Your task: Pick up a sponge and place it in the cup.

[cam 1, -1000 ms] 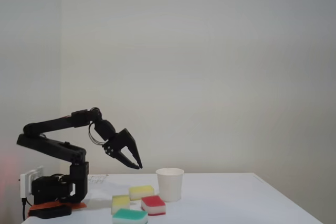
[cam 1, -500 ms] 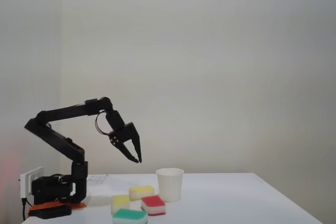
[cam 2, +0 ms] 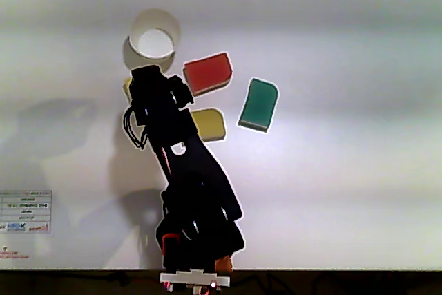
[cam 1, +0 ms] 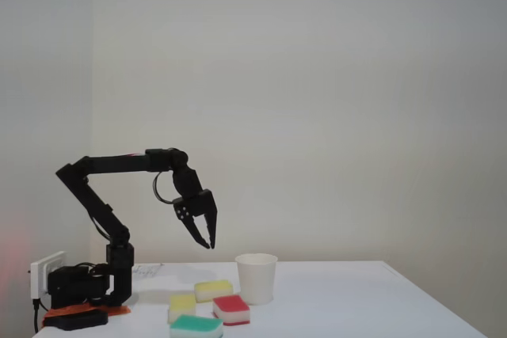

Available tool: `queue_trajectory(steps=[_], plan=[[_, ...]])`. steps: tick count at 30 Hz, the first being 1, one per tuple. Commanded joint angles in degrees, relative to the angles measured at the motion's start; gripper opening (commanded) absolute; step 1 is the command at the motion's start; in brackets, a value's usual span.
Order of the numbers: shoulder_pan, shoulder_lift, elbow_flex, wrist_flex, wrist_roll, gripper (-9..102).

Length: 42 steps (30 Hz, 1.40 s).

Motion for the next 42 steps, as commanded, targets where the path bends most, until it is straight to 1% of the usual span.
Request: queue_trajectory(steps=[1, 12, 16, 26, 29, 39, 42], plan=[[-1.0, 0.0, -2.0, 0.7, 1.1, 0], [-0.5, -9.1, -4.1, -3.7, 1.1, 0], [-0.4, -11.8, -6.4, -3.5, 1.1, 0], [1.9, -13.4, -5.9, -4.2, 1.2, 0], [2.5, -13.5, -5.5, -3.8, 4.6, 0], [3.2, -16.6, -6.3, -3.5, 23.0, 0], [3.3, -17.3, -6.5, -3.1, 30.2, 0]])
